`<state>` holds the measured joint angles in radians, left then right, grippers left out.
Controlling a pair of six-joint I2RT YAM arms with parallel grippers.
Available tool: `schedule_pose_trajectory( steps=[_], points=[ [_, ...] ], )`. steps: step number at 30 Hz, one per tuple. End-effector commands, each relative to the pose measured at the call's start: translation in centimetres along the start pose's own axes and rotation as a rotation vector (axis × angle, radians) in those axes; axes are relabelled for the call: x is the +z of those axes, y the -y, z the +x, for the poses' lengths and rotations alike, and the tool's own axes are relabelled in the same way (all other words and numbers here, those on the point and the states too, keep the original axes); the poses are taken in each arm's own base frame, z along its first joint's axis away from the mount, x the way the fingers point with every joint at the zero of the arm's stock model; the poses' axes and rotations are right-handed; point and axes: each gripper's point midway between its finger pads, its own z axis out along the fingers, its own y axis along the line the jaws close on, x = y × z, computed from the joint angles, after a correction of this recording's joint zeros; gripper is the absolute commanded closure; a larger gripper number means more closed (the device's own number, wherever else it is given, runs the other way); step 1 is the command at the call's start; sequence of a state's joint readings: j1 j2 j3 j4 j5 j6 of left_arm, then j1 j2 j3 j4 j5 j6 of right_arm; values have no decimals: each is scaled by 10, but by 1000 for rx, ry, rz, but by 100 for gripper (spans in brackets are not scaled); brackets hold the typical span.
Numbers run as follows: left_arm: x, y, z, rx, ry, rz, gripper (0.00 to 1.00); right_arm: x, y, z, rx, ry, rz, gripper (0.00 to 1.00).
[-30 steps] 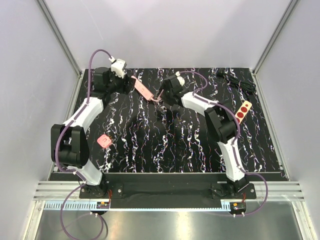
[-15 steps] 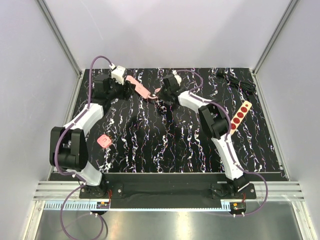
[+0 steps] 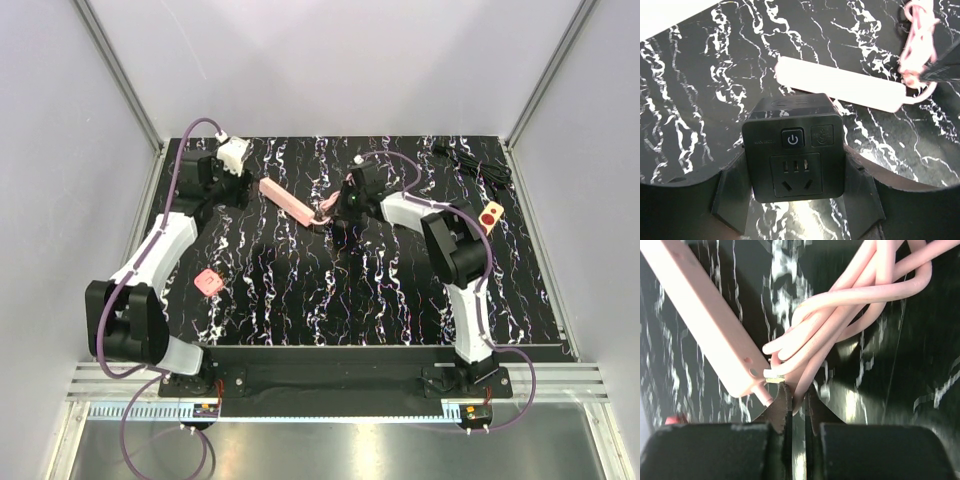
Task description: Insert the plug
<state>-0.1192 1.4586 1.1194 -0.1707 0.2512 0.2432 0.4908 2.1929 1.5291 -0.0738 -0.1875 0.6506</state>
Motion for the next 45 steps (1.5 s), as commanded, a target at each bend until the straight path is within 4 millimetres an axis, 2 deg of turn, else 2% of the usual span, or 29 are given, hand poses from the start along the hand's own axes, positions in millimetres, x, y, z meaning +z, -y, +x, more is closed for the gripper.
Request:
schedule_pose_trajectory(
  steps=[1,3,5,6,8,9,10,11,14,16,19,20,23,24,25,26,27,28,29,30,31,32,34,35,37,38,40,44,45],
  points=[
    [-23,-8,-32,78,87,-46,100,-29,13,55,10,-238,-49,100],
    [-24,-7,-30,90,84,-39,100,-44,10,61,39,-284,-104,100],
    [-26,0,-33,97,97,-7,100,-57,-1,65,91,-343,-183,100],
    [-28,2,-35,93,102,5,100,-67,-9,75,118,-405,-249,100],
    [-33,9,-37,80,106,35,100,-79,-15,77,133,-418,-270,100],
    [-34,10,-34,72,100,39,100,-82,-12,83,146,-429,-260,92],
    [-35,11,-32,68,95,39,100,-84,-12,83,151,-427,-255,77],
    [-35,10,-29,53,85,31,100,-87,-13,80,145,-419,-255,49],
    [-35,9,-22,22,67,14,100,-90,-7,71,96,-380,-192,38],
    [-39,8,-25,11,76,4,100,-100,-13,59,41,-359,-180,36],
    [-46,3,-31,-2,85,-32,100,-114,-12,42,-33,-308,-116,35],
    [-48,2,-35,-4,92,-36,100,-117,-6,39,-42,-298,-71,35],
    [-50,2,-36,-12,99,-24,100,-126,-12,30,-97,-273,-72,50],
    [-49,-1,-35,-19,98,-25,100,-128,-19,31,-143,-273,-94,59],
    [-49,-2,-35,-29,102,-20,100,-129,-25,32,-173,-274,-113,64],
    [-50,-12,-34,-52,107,-32,100,-131,-40,32,-214,-279,-159,64],
    [-49,-19,-35,-75,113,-33,100,-130,-53,42,-294,-299,-199,64],
    [-50,-21,-37,-116,122,-17,100,-125,-59,50,-338,-318,-216,51],
    [-52,-26,-49,-120,146,-25,100,-125,-67,50,-388,-319,-218,42],
    [-54,-38,-49,-134,146,-47,100,-122,-75,59,-486,-330,-231,35],
    [-56,-41,-61,-127,170,-51,100,-116,-70,63,-527,-343,-204,29],
    [-58,-41,-68,-129,181,-45,100,-114,-76,56,-563,-322,-211,28],
    [-57,-34,-78,-139,200,7,100,-99,-71,56,-626,-327,-206,29],
    [-56,-32,-79,-144,203,23,100,-96,-74,47,-649,-311,-202,31],
    [-49,-28,-73,-151,186,47,100,-80,-68,53,-696,-360,-212,34],
    [-47,-26,-69,-148,179,58,100,-81,-77,53,-704,-380,-254,36],
    [-42,-24,-58,-135,155,69,100,-70,-72,65,-723,-440,-300,34],
    [-34,-23,-42,-88,118,70,100,-55,-61,53,-774,-420,-235,33],
    [-30,-23,-38,-80,107,72,100,-49,-58,55,-780,-432,-245,35]
  ],
)
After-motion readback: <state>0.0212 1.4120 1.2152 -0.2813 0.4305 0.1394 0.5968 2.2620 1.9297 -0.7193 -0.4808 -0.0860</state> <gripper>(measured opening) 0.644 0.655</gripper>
